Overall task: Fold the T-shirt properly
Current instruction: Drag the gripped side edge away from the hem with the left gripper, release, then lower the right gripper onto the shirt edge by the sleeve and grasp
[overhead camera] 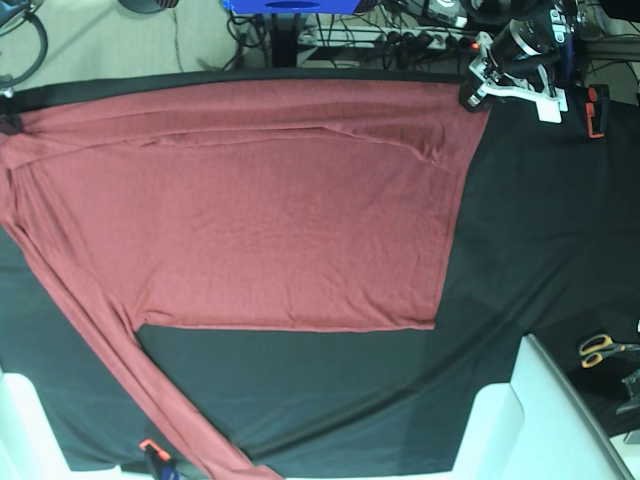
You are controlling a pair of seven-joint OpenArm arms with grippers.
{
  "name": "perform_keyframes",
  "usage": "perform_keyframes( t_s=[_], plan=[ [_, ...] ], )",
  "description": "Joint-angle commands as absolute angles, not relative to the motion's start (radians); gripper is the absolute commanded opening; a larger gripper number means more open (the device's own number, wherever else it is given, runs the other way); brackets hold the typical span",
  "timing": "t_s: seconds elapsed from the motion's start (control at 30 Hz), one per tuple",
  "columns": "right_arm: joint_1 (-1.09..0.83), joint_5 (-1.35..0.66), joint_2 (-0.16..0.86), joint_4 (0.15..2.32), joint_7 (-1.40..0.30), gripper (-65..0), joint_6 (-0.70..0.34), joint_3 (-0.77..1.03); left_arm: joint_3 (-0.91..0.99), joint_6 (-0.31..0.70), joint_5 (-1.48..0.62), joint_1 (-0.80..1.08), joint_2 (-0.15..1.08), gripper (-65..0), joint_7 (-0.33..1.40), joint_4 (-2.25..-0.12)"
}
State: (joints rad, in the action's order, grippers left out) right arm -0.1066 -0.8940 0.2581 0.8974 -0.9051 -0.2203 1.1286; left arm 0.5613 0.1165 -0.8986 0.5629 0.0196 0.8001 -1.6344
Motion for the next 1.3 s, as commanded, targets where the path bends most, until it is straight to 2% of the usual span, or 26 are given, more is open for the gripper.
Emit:
perform_keyframes(
  t_s=[0.0,0.37,0.47,0.63,0.7,0.87,1.0,1.17,1.27],
  plan=[
    [-0.105,-0.909,0.278,0.915,-0.895,-64.7,-0.225,1.136,0.567,0.124,-0.909,0.568,0.028,-65.0,0.786,-1.647],
    [-0.108,-0.909,0.274,0.915,-0.895,-64.1,-0.225,1.136,0.573,0.124,-0.803,0.564,0.008,-65.0,0.786,-1.616],
    [-0.117,-0.915,0.272,0.915,-0.895,-58.2,-0.225,1.136,0.573,0.124,-0.803,0.564,0.008,-64.8,0.786,-1.612],
    [-0.120,-0.915,0.272,0.915,-0.895,-35.1,-0.225,1.136,0.575,0.124,-0.803,0.562,0.013,-37.5,0.786,-1.612],
    [-0.128,-0.915,0.272,0.915,-0.895,-28.4,-0.225,1.138,0.575,0.124,-0.803,0.562,0.013,-27.3,0.785,-1.613],
    [-0.142,-0.915,0.257,0.983,-0.894,-27.9,-0.225,1.138,0.593,0.124,-0.803,0.562,0.013,-9.5,0.771,-1.615],
    [-0.156,-0.908,0.216,1.104,-0.878,-27.9,-0.223,1.204,0.657,0.124,-0.803,0.568,0.010,-7.4,0.711,-1.612],
    [-0.163,-0.905,0.211,1.188,-0.868,-27.9,-0.223,1.210,0.768,0.124,-0.809,0.567,0.013,-7.4,0.711,-1.620],
    [-0.148,-0.828,0.220,1.248,-0.848,-27.9,-0.228,1.207,0.828,0.124,-0.809,0.565,0.015,-7.6,0.711,-1.647]
  ],
)
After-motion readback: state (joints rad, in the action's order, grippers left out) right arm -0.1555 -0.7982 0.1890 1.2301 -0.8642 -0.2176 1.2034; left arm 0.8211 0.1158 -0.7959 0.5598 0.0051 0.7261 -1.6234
